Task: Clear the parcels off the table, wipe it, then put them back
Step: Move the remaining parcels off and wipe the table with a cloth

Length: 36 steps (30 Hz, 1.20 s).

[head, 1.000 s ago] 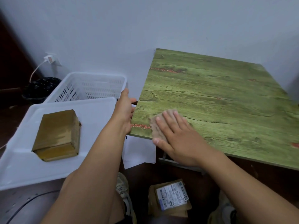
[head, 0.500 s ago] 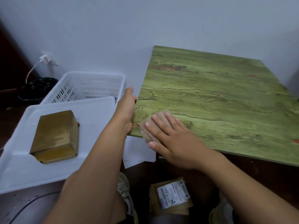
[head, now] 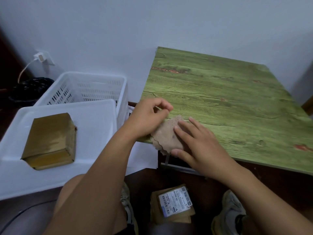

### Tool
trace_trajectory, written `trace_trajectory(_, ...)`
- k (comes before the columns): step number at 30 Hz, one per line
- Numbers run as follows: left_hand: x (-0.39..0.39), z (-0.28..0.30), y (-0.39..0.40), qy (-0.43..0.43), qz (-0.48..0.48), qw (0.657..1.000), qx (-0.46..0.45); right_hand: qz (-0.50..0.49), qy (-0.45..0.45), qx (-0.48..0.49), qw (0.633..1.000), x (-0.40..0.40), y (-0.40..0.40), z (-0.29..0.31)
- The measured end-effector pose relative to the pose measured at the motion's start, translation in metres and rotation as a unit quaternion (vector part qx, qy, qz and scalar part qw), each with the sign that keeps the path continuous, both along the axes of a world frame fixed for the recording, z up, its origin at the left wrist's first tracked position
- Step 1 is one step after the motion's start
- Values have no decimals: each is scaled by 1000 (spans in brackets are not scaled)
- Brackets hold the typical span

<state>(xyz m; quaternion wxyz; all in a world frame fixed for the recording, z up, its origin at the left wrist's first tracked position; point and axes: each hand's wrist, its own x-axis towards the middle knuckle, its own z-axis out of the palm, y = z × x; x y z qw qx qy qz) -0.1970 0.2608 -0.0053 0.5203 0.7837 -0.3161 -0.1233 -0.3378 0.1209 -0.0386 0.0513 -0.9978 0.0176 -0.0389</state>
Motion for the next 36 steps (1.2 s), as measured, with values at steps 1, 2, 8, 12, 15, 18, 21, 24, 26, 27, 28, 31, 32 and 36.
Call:
trace_trajectory(1, -1, -1, 0, -10, -37, 999, 23, -12, -12, 6, 1000, -1, -1, 1)
trace_trajectory(2, -2, -3, 0, -24, -64, 996, 51, -21, -27, 10, 999, -3, -3, 2)
trace_trajectory(8, -2, -14, 3, -90, -149, 968, 181, -4, -35, -1, 999, -3, -11, 5)
trace_trajectory(12, -10, -15, 3, -190, -156, 925, 290, -9, -33, 35, 999, 6, -14, 12)
trace_trajectory(15, -14, -13, 2, -241, -131, 911, 307, -26, -22, -61, 998, 10, -6, 16)
trace_trajectory(18, -14, -9, 2, -269, -119, 906, 304, 1, -12, 12, 1000, 18, 4, 10)
trace_trajectory(21, -6, -5, 9, -206, -70, 949, 229, 7, 87, 84, 993, 30, 13, 5)
trace_trajectory(24, 14, -4, 13, -127, 74, 978, 145, -21, 143, 33, 989, 50, 18, 4)
trace_trajectory(26, 28, -5, 14, -85, 162, 977, 110, -16, 152, 34, 988, 64, 21, 6)
trace_trajectory(27, 34, -4, 14, -50, 194, 976, 88, -8, 153, 30, 988, 71, 22, 7)
trace_trajectory(28, 38, -3, 14, -3, 215, 975, 65, 1, 156, 26, 987, 77, 22, 8)
trace_trajectory(31, 47, -1, 11, 140, 228, 964, 5, 18, 153, 27, 988, 101, 23, 7)
trace_trajectory(32, 49, -1, 10, 186, 228, 956, -17, 16, 152, 26, 988, 110, 23, 6)
trace_trajectory(36, 57, 5, -2, 310, 230, 920, -68, -11, 158, 36, 987, 151, 19, 4)
